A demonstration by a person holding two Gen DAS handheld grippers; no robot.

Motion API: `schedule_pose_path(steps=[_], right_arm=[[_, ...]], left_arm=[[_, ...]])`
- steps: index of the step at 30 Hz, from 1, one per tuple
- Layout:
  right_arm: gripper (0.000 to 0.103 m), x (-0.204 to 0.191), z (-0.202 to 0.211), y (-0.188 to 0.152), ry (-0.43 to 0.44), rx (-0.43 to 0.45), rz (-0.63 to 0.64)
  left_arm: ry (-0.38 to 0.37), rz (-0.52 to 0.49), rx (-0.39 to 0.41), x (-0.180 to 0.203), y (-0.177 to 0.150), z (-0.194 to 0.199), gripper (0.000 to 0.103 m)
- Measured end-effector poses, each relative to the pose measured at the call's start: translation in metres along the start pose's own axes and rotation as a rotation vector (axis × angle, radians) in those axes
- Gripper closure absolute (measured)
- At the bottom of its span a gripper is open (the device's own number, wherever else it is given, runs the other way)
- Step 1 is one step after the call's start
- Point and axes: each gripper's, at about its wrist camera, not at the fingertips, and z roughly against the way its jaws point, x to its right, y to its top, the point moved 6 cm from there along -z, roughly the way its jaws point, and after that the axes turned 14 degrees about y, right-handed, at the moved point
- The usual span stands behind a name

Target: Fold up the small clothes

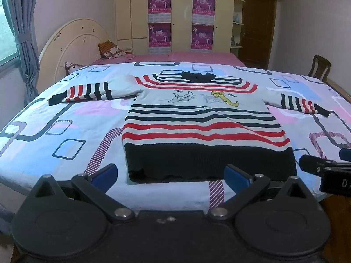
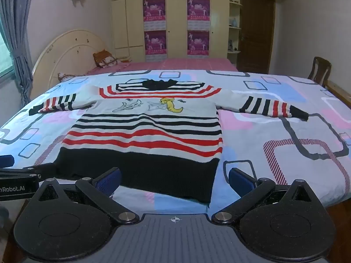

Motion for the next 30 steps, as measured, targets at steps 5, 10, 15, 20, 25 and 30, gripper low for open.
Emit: schedule_pose_path(steps=[5, 10, 15, 20, 25, 30], right_arm=[[0.0, -0.0045, -0.0015, -0.0022, -0.003, 0.0, 0.003], [0.0, -0.0047, -0.0013, -0.0019, -0.003, 0.002, 0.003], [0.0, -0.0056, -0.0007, -0.0003, -0.002, 0.003, 0.003], [0.0, -0.0053, -0.0009, 0.0002, -0.003, 0.004, 0.002], [0.0, -0.0056, 0.0001, 0.0006, -0.002, 0.004, 0.002], [0.0, -0.0017, 0.0008, 0.0022, -0.001, 0.006, -0.001]], left_arm=[[0.005, 0.002, -0.005, -0.0009, -0.0024, -0.0013, 0.0], [0.006, 0.001, -0.002, -0.0005, -0.0019, 0.0007, 0.0], [0.007, 0.002, 0.001, -0.0008, -0.0012, 0.0011, 0.0], [0.007, 0.002, 0.0, -0.0011, -0.0011, 0.0017, 0.0], [0.007, 0.002, 0.001, -0.0011, -0.0012, 0.0016, 0.0], [0.006, 0.003, 0.001, -0.0007, -0.0009, 0.0021, 0.0]])
